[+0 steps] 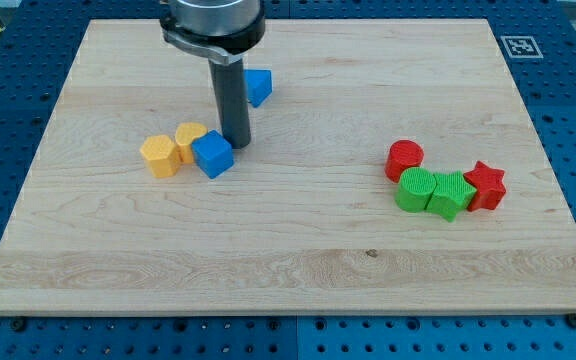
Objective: Move the blue triangle into the blue cube
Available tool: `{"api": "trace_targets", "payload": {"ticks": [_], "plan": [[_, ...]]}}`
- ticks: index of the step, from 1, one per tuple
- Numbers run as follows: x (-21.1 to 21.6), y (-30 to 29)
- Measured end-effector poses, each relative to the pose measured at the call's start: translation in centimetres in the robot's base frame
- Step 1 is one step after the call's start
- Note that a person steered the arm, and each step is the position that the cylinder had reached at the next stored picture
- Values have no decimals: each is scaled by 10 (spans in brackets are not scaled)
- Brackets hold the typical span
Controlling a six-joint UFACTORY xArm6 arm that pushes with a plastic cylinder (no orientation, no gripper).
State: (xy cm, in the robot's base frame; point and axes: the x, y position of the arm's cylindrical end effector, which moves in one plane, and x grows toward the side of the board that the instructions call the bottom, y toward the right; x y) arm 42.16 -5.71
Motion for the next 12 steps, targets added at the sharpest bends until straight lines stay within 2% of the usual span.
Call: {"api": "trace_targets", "payload": {"ticks": [2, 4, 6, 7, 9, 12], "plan": [[-37, 52], [-110, 50], [-115, 2], [-115, -4], [-113, 0], [-86, 22]]}}
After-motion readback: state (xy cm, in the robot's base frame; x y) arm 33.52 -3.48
